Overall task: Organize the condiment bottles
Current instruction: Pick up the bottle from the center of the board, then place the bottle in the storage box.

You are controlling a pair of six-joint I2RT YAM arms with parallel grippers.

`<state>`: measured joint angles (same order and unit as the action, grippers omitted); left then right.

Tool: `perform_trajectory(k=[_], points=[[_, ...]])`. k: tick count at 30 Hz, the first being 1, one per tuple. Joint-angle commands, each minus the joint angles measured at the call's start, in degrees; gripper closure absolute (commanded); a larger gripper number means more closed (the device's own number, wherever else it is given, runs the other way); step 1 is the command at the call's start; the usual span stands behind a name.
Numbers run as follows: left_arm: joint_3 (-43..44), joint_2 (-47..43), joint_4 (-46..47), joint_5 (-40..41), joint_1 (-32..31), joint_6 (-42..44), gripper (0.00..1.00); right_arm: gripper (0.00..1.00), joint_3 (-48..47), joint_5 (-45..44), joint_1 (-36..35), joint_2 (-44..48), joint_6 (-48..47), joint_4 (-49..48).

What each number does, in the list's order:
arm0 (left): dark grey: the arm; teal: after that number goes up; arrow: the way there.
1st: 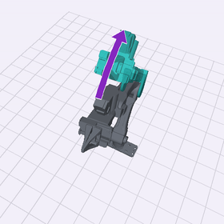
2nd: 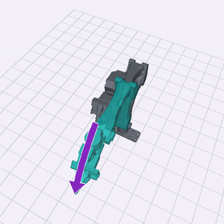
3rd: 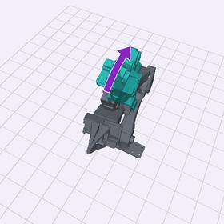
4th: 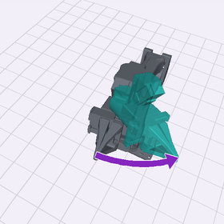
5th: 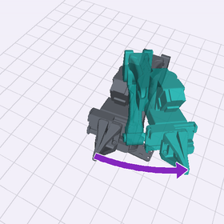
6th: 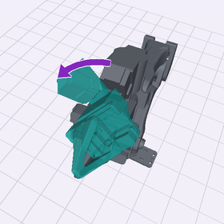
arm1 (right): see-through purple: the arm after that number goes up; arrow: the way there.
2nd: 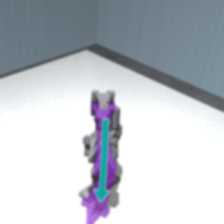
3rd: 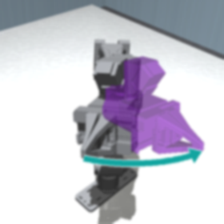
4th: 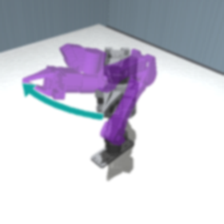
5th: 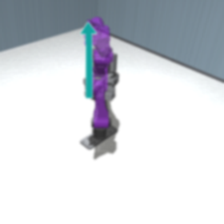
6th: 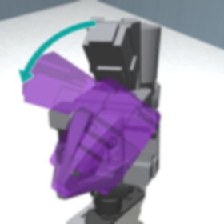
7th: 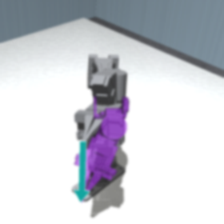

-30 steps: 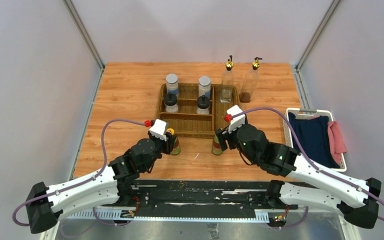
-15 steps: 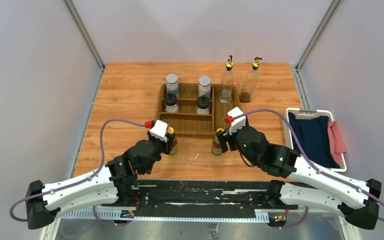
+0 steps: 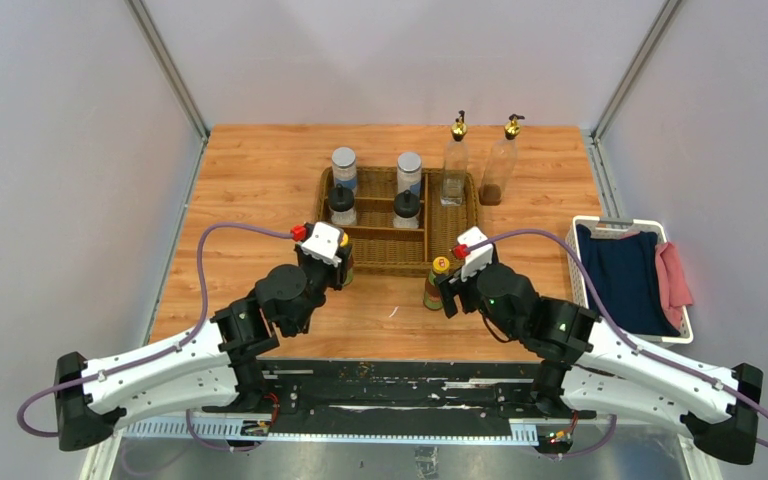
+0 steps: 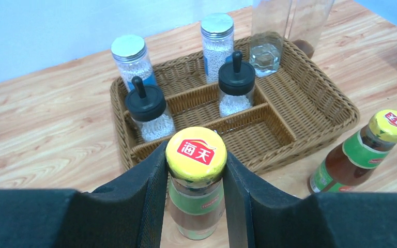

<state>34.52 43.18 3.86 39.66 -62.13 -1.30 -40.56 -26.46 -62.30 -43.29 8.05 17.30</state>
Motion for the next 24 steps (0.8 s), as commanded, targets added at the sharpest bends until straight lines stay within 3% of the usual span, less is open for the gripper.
perform_trajectory(k=[1, 16, 24], points=[[3.0, 1.0, 8.4, 3.2, -0.6, 5.0, 1.00, 0.19, 2.4, 1.5, -1.0, 1.3, 1.1, -2.8], [-2.3, 5.4, 28.0, 6.8, -0.5, 17.0, 1.00, 0.17, 5.8, 1.0, -1.0, -0.2, -0.1, -8.2], [-4.1, 9.4, 34.7, 5.7, 2.0, 16.3, 1.00, 0.19, 7.1, -0.8, -0.7, -2.5, -0.9, -12.5]])
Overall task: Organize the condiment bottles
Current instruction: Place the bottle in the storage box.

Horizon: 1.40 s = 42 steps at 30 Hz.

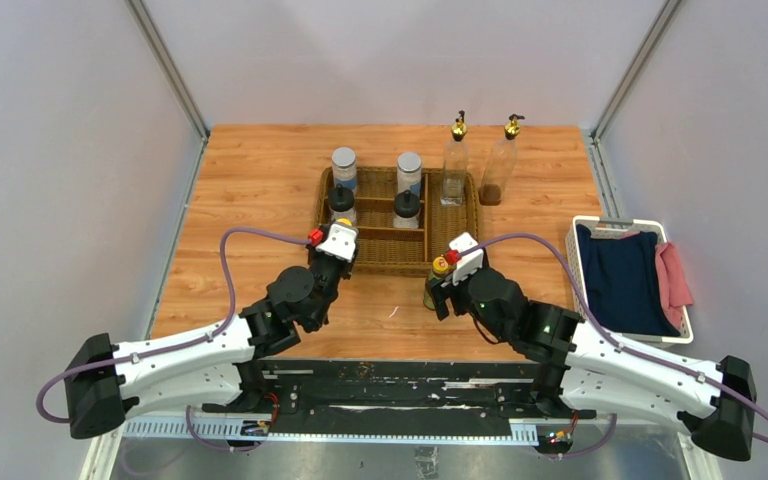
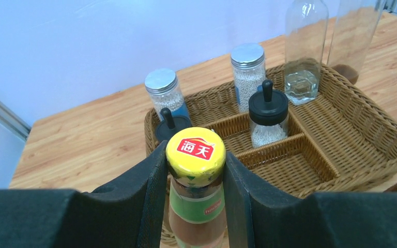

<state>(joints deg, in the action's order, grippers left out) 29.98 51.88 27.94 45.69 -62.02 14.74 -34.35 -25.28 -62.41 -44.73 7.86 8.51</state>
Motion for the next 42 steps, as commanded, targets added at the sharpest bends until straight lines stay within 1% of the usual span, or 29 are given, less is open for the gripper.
perform_trajectory(k=[1, 12, 20, 27, 36, 42], points=[[0.5, 1.1, 10.6, -1.0, 2.6, -0.3, 1.00, 0.19, 0.9, -2.0, -0.4, -1.4, -1.0, -4.2], [1.3, 5.1, 13.5, -6.6, 8.7, -3.0, 1.00, 0.21, 1.0, 1.2, 2.8, -5.0, -2.1, -8.0], [1.9, 9.0, 17.7, -9.2, 11.1, -4.1, 1.00, 0.22, 1.3, 2.7, 4.4, -7.2, -2.4, -11.1], [2.3, 11.7, 20.3, -11.0, 13.2, -5.0, 1.00, 0.23, 1.0, 3.5, 5.1, -7.9, -2.7, -11.8], [0.7, 14.6, 26.3, -13.4, 16.3, -7.2, 1.00, 0.24, 1.2, 4.8, 6.2, -8.4, -2.7, -12.0], [0.0, 16.8, 28.6, -14.4, 18.1, -9.0, 1.00, 0.25, 0.7, 5.7, 6.8, -9.9, -2.8, -12.4]])
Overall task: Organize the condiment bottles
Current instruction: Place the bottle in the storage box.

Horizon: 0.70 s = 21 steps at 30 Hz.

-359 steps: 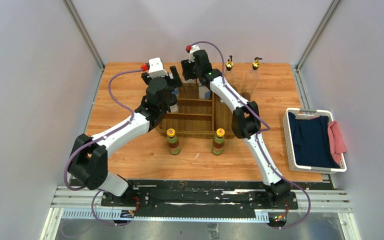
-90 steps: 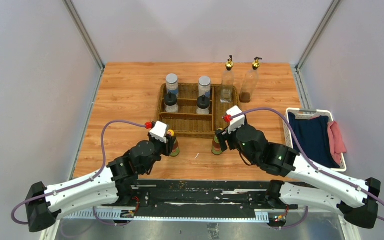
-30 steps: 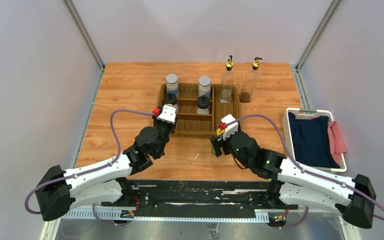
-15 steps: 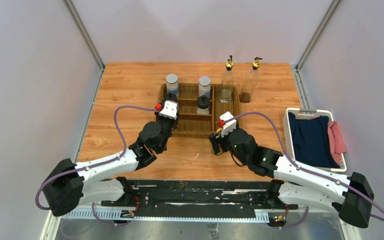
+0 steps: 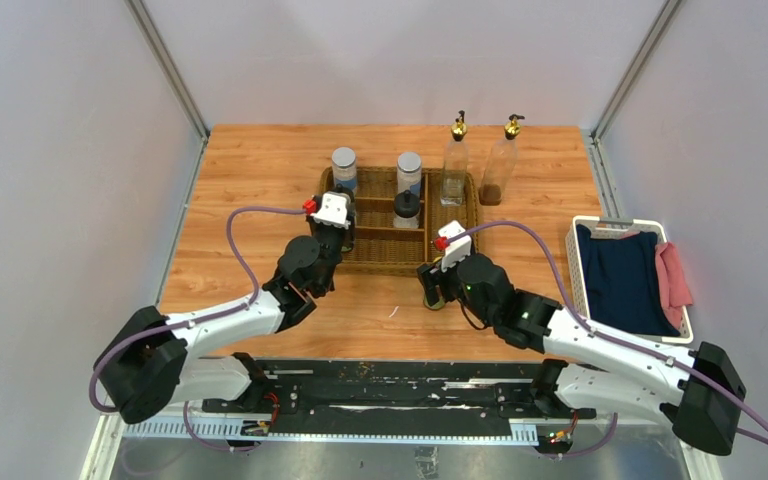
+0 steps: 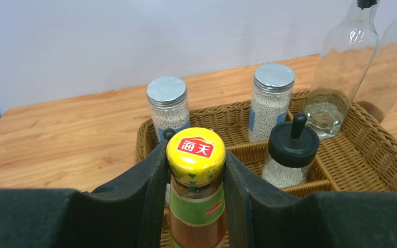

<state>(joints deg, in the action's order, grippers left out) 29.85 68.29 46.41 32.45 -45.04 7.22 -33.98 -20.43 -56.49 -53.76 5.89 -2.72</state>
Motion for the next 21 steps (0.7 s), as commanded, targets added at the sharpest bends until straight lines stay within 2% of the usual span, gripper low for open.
perform_trajectory(k=[1, 7, 10, 12, 15, 18, 21], points=[[-0.3, 0.9, 10.9, -1.3, 1.4, -1.7, 1.00, 0.25, 0.3, 0.9, 1.0, -1.2, -0.8, -1.3], [-1.9, 3.7, 15.2, -1.7, 2.8, -3.0, 1.00, 0.26, -0.2, 1.5, 1.6, -2.6, -1.2, -1.9], [-2.3, 5.3, 16.9, -2.3, 3.3, -3.5, 1.00, 0.33, -0.3, 1.8, 1.9, -3.3, -1.2, -2.3], [-2.5, 6.2, 17.8, -2.5, 3.5, -3.5, 1.00, 0.44, -0.5, 2.0, 2.0, -3.9, -1.2, -2.5], [-3.1, 7.3, 19.0, -2.6, 3.8, -3.6, 1.00, 0.67, -0.9, 1.7, 2.1, -4.5, -1.2, -2.5], [-3.3, 7.9, 19.6, -2.6, 4.1, -3.9, 1.00, 0.78, -1.3, 1.8, 2.1, -5.0, -1.2, -2.4], [-3.5, 8.3, 19.9, -2.5, 4.3, -4.2, 1.00, 0.99, -1.9, 1.9, 2.1, -5.2, -1.1, -2.0]])
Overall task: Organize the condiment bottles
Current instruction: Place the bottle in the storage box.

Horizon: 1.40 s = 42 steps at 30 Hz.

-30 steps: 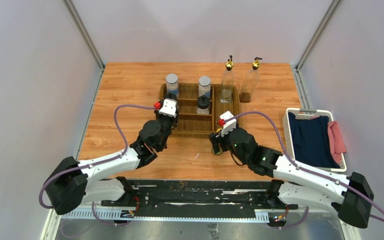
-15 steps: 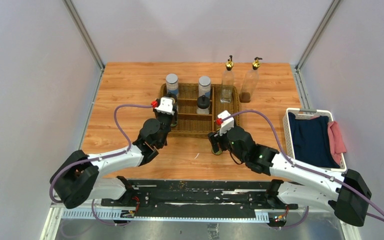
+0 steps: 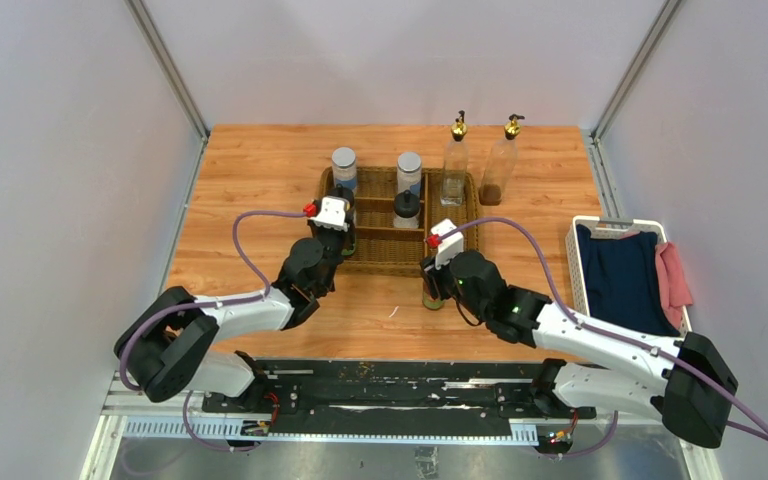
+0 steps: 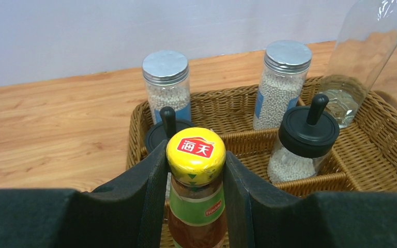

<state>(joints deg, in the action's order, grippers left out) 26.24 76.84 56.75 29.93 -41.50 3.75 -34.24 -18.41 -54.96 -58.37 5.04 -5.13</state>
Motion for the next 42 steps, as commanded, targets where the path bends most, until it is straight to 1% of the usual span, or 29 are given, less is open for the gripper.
perform_trajectory(k=[1, 11, 19, 25, 27, 31, 35, 39, 42], points=[[0.1, -0.1, 9.7, 0.1, 0.7, -0.7, 1.00, 1.00, -1.8, -0.2, 0.6, -0.5, -0.3, 0.6], [-0.1, 0.1, 9.5, 2.0, 0.7, -0.8, 1.00, 1.00, -5.2, 1.5, 0.6, -0.1, -1.4, 1.7], [0.5, 0.2, 7.1, 3.5, 0.7, -1.3, 1.00, 1.00, -9.0, 3.1, 0.6, -1.0, -2.7, 2.5], [0.0, 0.3, 7.1, 4.5, 0.7, -1.6, 0.97, 1.00, -11.0, 3.9, 0.6, -2.1, -3.3, 2.2], [-0.1, 0.5, 7.1, 5.1, 0.7, -1.7, 0.94, 1.00, -11.8, 4.2, 0.6, -2.6, -3.5, 2.2], [0.1, 0.6, 6.7, 5.6, 0.7, -1.9, 0.84, 1.00, -13.4, 4.7, 0.6, -3.4, -4.0, 2.1], [0.1, 0.7, 6.3, 6.0, 0.7, -2.1, 0.64, 1.00, -15.3, 5.3, 0.6, -4.7, -4.5, 2.0], [0.2, 0.8, 5.9, 6.2, 0.7, -1.8, 0.39, 1.00, -17.3, 5.9, 0.6, -6.2, -4.8, 1.9], [0.2, 0.6, 5.9, 6.5, 0.7, -1.7, 0.29, 1.00, -18.9, 5.8, 0.6, -7.3, -6.4, 1.8]])
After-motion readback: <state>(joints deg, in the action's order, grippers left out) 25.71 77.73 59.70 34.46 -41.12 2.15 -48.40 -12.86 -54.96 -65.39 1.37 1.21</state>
